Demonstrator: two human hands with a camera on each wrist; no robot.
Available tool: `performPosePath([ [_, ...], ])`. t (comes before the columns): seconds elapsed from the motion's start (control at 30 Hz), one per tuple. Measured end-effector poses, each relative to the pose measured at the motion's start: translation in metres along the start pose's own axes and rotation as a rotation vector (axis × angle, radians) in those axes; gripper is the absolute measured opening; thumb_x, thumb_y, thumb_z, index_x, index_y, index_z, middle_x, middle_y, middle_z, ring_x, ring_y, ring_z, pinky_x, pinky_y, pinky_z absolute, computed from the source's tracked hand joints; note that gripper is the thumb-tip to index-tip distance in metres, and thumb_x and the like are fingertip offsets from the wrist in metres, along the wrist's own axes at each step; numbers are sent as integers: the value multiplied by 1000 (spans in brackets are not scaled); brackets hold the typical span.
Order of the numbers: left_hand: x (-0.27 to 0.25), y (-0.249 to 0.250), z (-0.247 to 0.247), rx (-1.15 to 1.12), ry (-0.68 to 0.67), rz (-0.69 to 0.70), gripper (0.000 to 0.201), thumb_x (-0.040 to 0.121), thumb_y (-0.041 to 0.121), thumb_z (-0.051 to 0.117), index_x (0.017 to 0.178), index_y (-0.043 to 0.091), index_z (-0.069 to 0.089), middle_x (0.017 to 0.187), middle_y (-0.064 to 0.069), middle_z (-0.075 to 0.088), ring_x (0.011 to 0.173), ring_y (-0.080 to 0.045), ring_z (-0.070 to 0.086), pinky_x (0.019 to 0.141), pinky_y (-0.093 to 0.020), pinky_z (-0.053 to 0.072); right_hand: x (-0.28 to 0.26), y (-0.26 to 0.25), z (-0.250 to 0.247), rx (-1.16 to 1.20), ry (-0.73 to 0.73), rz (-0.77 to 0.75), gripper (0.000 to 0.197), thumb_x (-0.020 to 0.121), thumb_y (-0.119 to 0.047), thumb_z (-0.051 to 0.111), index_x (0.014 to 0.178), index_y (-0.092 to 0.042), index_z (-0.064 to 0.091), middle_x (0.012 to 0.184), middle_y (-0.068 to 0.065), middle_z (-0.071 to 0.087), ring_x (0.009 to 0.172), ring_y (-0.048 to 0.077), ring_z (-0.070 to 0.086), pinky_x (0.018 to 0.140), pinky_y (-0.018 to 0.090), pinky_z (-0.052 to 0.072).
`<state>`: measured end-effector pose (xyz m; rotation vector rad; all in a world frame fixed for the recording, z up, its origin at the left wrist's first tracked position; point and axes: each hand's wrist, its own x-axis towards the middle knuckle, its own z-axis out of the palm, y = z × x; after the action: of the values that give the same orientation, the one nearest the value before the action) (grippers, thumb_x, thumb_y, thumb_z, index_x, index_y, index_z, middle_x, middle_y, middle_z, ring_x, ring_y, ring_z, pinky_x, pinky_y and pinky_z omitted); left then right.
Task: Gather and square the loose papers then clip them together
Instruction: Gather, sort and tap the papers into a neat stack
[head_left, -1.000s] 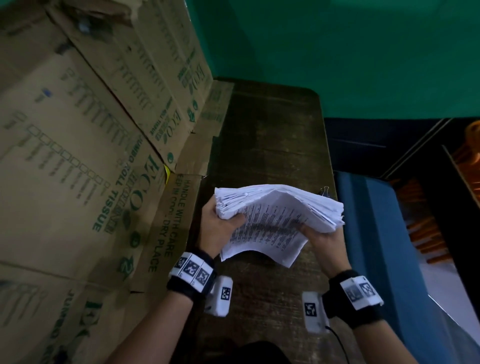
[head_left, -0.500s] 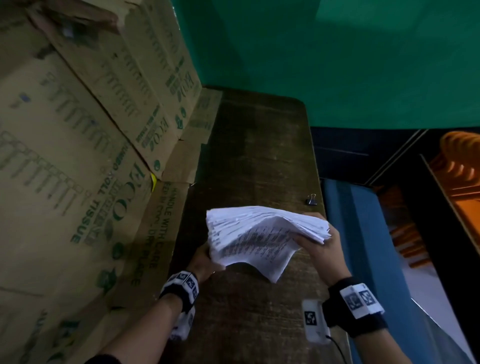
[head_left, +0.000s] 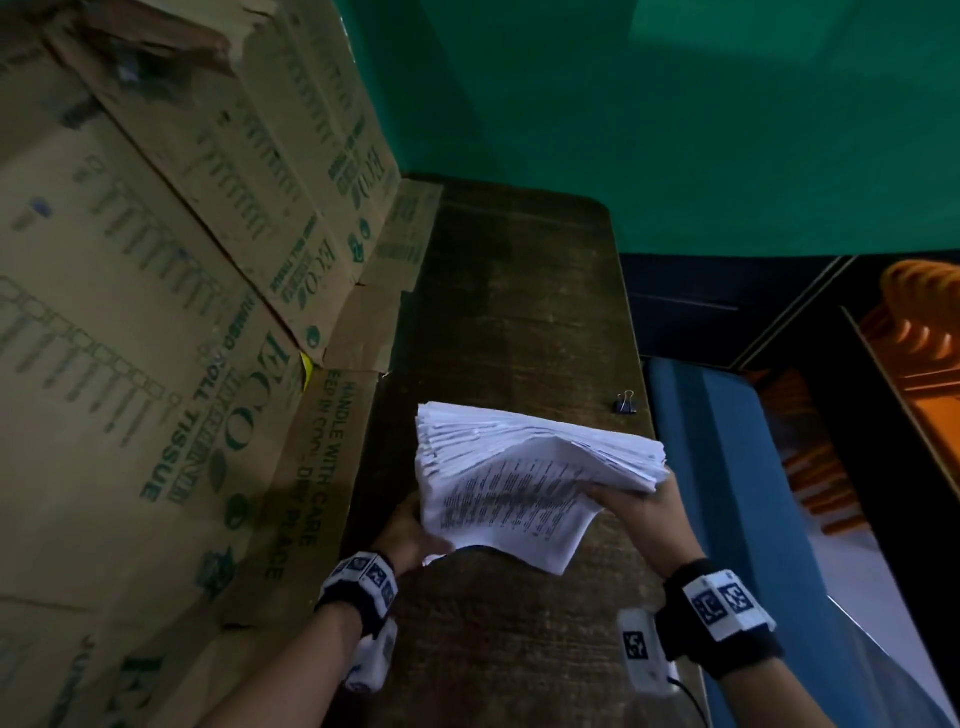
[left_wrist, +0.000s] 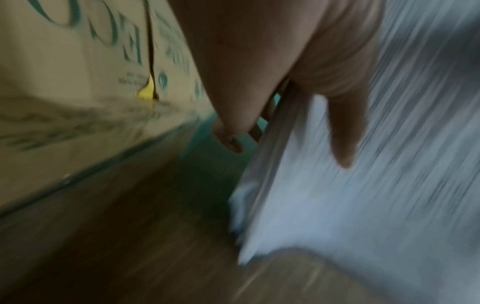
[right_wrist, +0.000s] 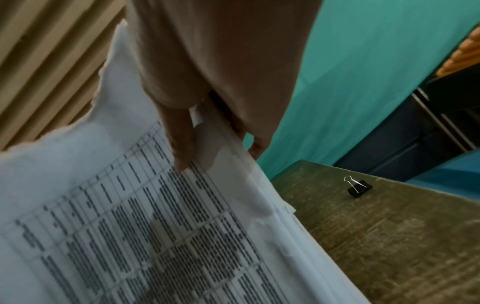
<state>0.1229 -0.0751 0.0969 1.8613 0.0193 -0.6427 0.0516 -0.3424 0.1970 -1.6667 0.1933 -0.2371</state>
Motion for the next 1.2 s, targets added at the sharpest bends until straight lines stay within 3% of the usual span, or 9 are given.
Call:
performPosePath([
  [0.13, -15, 40, -10, -155, 73, 312, 77, 54, 8, 89, 122, 8, 52, 104, 9, 67, 103, -3, 64, 82, -19, 54, 1, -2, -8, 66, -65, 3, 48, 71, 5, 77, 116, -3, 61, 109, 7, 72, 99, 18, 69, 79, 31, 57],
  [0.3, -27, 90, -13, -215, 212, 581, 55, 61, 9, 69, 111, -9, 53, 93, 8, 70, 89, 6, 64, 75, -13, 51, 7, -2, 0, 41, -57, 13, 52, 65, 4, 58, 113, -17, 62, 103, -4, 73, 96, 12, 68, 76, 26, 55],
  [0.4, -34, 103, -3, -222, 299, 499, 41, 66, -2, 65, 105, 6, 59, 87, 3, 66, 77, -1, 64, 65, -17, 52, 11, -3, 10, 27, 20, 12, 51, 65, 2, 56, 116, -3, 61, 100, -3, 71, 92, 10, 68, 74, 29, 54],
  [0.53, -42, 109, 0, -308, 360, 465, 42, 69, -14, 67, 97, 17, 61, 87, 4, 68, 79, -3, 65, 65, -15, 51, 9, -9, 13, 57, 84, -39, 41, 70, 5, 58, 111, 4, 62, 95, -2, 73, 90, 18, 68, 77, 37, 56],
  [0.63, -46, 101, -6, -309, 318, 487, 46, 66, -17, 67, 101, 12, 60, 89, 3, 67, 81, -1, 65, 68, -15, 52, 2, -8, 7, 43, 38, -35, 44, 70, 8, 58, 114, 5, 59, 104, 11, 70, 96, 24, 67, 82, 39, 56],
  [0.83, -38, 81, -9, -204, 278, 561, 48, 61, 0, 62, 105, -15, 48, 89, -16, 62, 83, -6, 63, 69, -21, 52, -9, 3, 1, 23, 25, 51, 53, 64, 8, 50, 115, -2, 58, 103, 4, 68, 94, 11, 65, 80, 29, 53],
  [0.97, -32, 90, 10, -144, 304, 551, 37, 68, 9, 56, 93, -18, 52, 71, 3, 52, 62, 6, 56, 58, -7, 42, -8, 5, 22, -61, -1, 71, 40, 73, 0, 47, 102, -25, 59, 96, -8, 62, 83, -10, 61, 74, 19, 51],
  [1.07, -14, 110, 5, -227, 328, 404, 34, 72, -7, 59, 104, -8, 50, 83, -6, 59, 61, 5, 59, 52, -11, 47, 13, 0, 18, -37, 73, 62, 36, 76, 5, 50, 108, -11, 56, 97, 4, 63, 87, 5, 63, 71, 24, 54],
  [1.2, 35, 93, -12, -260, 159, 154, 58, 69, 7, 68, 124, 10, 48, 117, -12, 64, 102, -22, 65, 80, -38, 56, 40, 25, -8, 15, 24, 231, 45, 80, 8, 60, 114, -21, 55, 114, 12, 66, 103, 28, 66, 85, 44, 55],
])
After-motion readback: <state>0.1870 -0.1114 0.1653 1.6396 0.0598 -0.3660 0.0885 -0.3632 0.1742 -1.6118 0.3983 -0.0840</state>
